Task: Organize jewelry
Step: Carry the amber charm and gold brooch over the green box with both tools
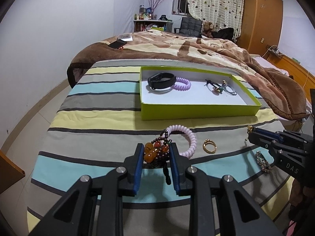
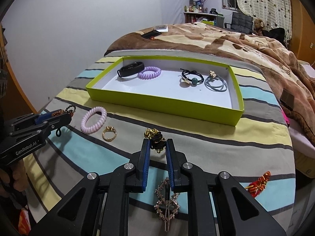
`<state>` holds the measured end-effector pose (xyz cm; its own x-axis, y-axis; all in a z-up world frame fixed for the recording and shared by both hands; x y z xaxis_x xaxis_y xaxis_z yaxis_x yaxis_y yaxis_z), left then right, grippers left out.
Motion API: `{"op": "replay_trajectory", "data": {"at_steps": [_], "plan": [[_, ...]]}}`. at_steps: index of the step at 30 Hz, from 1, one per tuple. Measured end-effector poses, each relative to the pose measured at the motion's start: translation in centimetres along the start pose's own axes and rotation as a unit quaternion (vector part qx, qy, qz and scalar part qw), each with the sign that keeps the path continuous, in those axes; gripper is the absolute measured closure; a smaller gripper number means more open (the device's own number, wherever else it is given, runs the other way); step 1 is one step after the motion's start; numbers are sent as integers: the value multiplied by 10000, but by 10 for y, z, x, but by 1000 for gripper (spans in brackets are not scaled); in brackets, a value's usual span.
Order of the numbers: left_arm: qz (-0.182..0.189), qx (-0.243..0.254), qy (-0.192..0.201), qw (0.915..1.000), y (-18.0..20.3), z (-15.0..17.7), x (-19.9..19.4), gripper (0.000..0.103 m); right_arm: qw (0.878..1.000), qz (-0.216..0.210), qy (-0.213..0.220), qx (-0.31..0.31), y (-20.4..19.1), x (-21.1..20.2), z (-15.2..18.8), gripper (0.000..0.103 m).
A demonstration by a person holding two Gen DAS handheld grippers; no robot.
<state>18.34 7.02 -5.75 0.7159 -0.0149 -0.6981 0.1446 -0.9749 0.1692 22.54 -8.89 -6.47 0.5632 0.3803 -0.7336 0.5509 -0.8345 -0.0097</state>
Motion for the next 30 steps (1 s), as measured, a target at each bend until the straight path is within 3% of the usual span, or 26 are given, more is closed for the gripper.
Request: {"op": "replay_trajectory", "data": {"at_steps": [19, 30], "plan": [[409, 234, 454, 9979, 26, -31, -26, 76, 9984, 59, 467, 322, 16, -31, -19, 86], [443, 367, 558, 9968, 36, -66, -4, 76, 9970, 276, 598, 410, 50, -28, -47, 86]]}}
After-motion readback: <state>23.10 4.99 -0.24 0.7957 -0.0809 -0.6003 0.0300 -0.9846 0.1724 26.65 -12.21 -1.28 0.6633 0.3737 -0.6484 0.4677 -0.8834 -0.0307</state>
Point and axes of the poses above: each gripper's, at about its wrist camera, not at the fingertips, and x roughly the way its jaws point, y to its right, z to its underside, the point moved 8 cm from there along x, roughly the way its jaws point, and after that the axes turned 7 degrees about -x, right-handed, at the moved point
